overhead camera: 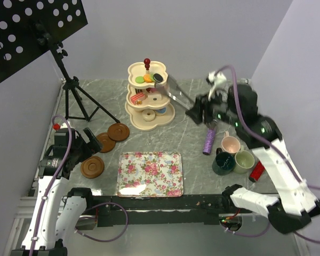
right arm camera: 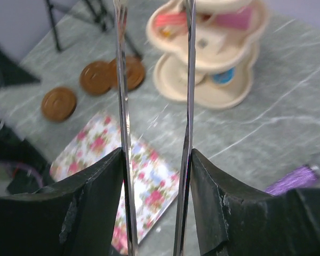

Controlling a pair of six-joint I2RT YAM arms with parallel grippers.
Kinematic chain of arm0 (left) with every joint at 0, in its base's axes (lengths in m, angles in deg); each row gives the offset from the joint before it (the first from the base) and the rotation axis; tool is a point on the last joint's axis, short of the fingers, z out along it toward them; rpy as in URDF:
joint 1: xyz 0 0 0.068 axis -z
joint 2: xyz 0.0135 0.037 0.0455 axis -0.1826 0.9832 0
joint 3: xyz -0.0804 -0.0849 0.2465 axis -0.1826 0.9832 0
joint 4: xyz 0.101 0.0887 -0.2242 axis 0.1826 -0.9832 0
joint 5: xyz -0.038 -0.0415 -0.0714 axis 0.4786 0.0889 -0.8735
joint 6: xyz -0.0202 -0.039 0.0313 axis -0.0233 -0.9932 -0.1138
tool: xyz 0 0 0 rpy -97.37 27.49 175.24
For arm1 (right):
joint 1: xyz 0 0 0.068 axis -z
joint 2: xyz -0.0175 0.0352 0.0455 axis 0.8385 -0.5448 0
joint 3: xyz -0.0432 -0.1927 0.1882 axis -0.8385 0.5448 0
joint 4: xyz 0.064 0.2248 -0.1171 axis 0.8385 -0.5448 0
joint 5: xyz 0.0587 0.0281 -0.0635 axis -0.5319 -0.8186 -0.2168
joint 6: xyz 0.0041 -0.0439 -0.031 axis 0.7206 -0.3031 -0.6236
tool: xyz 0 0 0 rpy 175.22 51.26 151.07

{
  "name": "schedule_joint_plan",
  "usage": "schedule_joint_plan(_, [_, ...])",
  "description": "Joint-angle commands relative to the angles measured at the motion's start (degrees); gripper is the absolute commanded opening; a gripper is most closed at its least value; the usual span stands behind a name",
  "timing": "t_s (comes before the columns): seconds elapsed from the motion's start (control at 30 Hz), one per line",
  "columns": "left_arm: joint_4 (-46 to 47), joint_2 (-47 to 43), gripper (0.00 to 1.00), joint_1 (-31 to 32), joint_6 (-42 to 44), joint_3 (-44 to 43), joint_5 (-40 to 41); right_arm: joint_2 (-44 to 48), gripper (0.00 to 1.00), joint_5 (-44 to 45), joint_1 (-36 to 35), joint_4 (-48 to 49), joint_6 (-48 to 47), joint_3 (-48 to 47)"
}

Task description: Serve the afternoon tea

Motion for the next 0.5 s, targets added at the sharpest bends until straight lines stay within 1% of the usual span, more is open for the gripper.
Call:
schedule_joint_plan(0.0, [1.1,0.3,1.0,-0.2,0.4,-0.4,0.3,8.3,0.57,-6.3,-3.6,2.3,-1.8,14.1])
schedule_joint_plan(0.1, [1.2,0.7,1.0,-0.2,0.7,-0.3,0.0,13.0,0.56,-7.6,-6.8,1.2,-1.4,21.7])
schedule_joint_plan(0.2, [1.3,1.0,1.0,-0.2,1.1,-0.3,-0.5,14.4,0.56,-7.1,-11.3,-0.1,-1.0,27.3])
schedule_joint_plan(0.33, [1.4,1.1,1.0,-0.2,1.2,-0.3,-0.7,11.8,0.55,-6.2,-15.9,-0.6,-1.5,31.9])
schedule_joint_plan(0.47, [1.4,0.5,1.0,-0.2,1.1,-0.2,-0.5,8.1,0.55,-6.0,-19.1,0.2,-3.2,33.8])
